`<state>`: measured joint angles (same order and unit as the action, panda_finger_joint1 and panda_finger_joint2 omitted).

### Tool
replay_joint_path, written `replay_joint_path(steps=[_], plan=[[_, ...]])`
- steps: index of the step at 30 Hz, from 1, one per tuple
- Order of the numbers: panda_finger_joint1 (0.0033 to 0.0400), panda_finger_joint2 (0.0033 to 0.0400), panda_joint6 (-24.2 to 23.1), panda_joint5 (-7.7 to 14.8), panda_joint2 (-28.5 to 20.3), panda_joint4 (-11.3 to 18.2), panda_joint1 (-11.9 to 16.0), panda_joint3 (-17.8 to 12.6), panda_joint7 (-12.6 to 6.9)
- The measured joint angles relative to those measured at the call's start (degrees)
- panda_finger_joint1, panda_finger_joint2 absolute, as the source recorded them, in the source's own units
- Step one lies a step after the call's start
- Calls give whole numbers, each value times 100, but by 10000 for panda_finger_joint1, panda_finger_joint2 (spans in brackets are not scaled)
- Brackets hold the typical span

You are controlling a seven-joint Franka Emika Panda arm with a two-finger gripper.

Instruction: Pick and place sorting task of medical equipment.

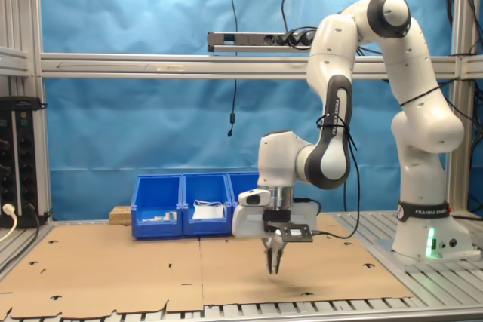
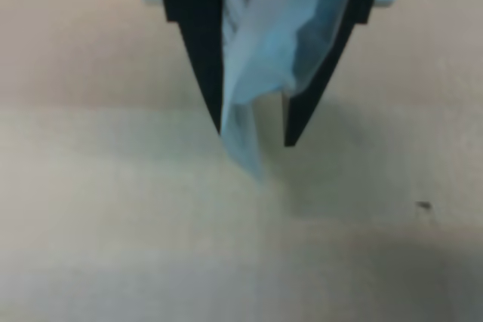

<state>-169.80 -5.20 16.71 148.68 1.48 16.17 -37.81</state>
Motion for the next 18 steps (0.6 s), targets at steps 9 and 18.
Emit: replay_joint_path(steps=[9,18], plan=[[54,54,118,0,-679,10,0,-118,0],[54,54,611,0,-1483,11,8,-344,0]])
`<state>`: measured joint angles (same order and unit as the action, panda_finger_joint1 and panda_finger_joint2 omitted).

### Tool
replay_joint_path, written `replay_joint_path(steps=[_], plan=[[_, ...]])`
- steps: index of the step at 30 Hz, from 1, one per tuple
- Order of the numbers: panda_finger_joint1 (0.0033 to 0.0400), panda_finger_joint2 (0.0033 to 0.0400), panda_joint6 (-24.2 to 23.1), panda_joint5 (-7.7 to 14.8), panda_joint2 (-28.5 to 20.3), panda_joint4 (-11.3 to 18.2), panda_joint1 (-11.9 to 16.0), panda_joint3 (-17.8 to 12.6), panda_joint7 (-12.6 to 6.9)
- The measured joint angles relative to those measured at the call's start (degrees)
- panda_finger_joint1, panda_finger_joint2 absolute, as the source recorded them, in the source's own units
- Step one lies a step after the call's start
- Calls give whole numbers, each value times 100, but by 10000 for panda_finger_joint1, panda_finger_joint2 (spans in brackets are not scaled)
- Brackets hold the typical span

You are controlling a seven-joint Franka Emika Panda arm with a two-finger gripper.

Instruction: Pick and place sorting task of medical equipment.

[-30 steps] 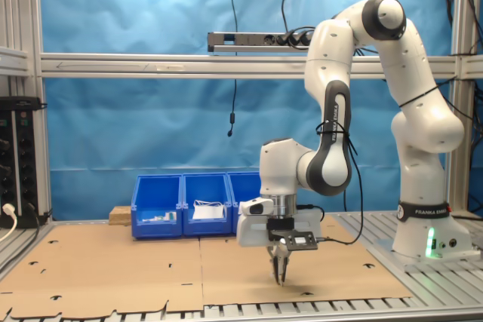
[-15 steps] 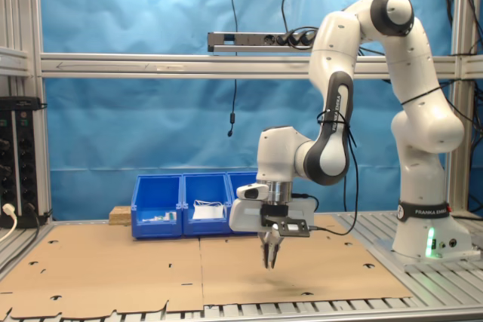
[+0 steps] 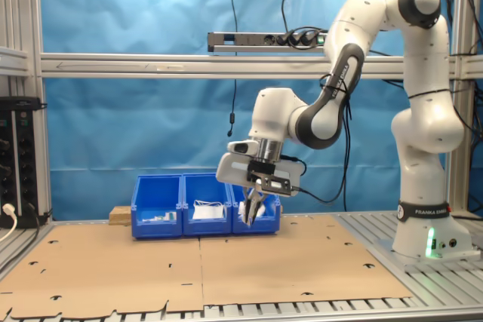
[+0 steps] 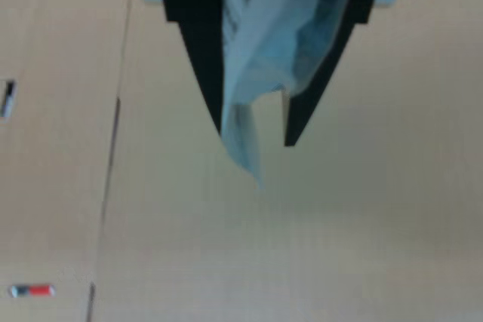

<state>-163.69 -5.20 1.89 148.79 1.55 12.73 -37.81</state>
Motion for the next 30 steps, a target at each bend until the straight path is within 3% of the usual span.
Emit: replay_joint_path(steps=[13,30], plan=[[54,54,1460,0,-1123,-100,255,-632,0],[55,55,3326,99,-1580,-881,760,-2094,0]])
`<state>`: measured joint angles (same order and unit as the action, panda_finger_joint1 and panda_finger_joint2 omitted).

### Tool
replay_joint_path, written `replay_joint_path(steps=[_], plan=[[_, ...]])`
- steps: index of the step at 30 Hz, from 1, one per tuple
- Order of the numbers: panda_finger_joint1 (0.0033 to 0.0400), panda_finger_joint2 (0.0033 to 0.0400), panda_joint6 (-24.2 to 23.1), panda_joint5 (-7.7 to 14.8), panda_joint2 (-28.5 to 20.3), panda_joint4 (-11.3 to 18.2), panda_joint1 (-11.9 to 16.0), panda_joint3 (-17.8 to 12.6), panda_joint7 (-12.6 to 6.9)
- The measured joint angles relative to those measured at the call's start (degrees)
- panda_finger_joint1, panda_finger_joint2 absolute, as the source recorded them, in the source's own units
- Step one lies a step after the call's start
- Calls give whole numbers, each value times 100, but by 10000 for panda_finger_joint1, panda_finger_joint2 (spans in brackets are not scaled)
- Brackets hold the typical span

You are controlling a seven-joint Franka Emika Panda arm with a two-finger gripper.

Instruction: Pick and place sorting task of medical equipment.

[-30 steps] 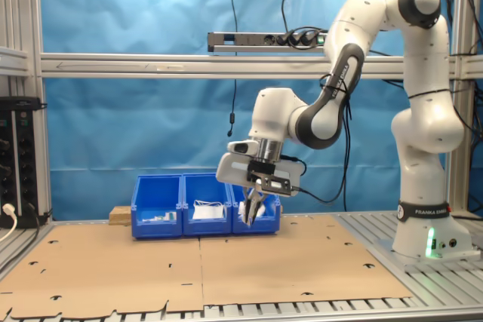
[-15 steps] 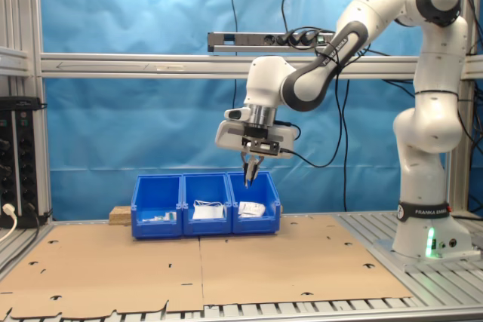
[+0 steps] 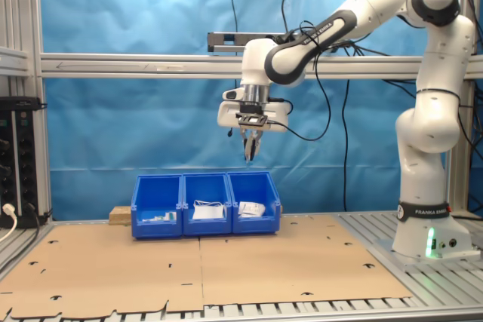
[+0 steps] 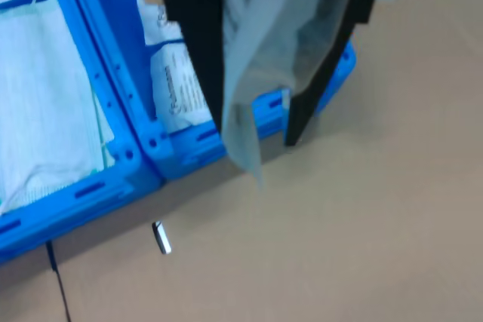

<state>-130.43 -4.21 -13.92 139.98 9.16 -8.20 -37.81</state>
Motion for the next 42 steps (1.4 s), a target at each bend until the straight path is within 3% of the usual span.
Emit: replay_joint_path(steps=[8,17,27,42], plan=[[55,55,360,100,-12,-127,121,-498,0],[55,55,413,161,-9,-141,204,-873,0],[55,55,282,180,114,-142,223,-1230,0],[55,55,-179,184,674,-154,225,-1564,0]])
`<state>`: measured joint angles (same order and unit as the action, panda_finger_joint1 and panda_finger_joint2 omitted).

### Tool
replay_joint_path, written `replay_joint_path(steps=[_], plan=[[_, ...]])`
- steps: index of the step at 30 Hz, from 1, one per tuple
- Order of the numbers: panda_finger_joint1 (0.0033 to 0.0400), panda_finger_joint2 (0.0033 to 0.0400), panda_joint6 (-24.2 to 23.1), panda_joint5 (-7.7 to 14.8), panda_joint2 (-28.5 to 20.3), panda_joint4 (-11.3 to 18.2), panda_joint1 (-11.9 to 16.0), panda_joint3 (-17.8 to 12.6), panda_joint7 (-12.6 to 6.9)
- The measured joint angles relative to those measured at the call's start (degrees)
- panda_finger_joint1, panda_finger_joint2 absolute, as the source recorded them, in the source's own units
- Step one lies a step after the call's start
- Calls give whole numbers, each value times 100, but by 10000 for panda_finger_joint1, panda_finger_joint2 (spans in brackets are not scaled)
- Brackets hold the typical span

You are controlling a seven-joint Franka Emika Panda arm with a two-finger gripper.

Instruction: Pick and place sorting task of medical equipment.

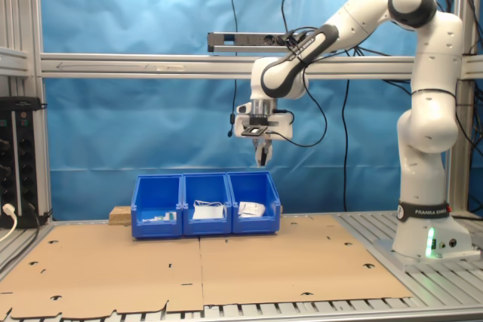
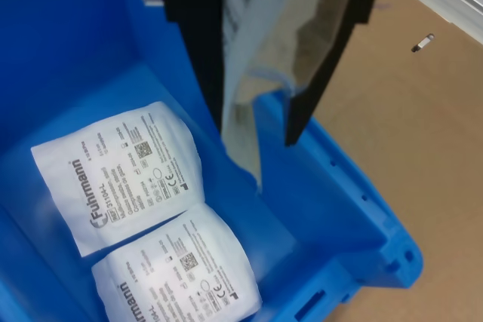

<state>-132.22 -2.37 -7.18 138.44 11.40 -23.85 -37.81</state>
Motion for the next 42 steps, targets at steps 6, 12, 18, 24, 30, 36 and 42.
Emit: replay_joint_path(steps=[6,12,18,24,30,36,42], plan=[[55,55,-119,0,162,-46,0,-89,0],[55,55,-207,0,331,-143,1,-165,0],[55,55,-269,0,467,-229,0,-197,0],[55,55,-290,0,534,-268,-2,-199,0],[55,55,-316,0,567,-276,-14,-199,0],[55,55,-345,0,585,-279,-23,-199,0],[55,55,-357,0,602,-281,-24,-199,0]])
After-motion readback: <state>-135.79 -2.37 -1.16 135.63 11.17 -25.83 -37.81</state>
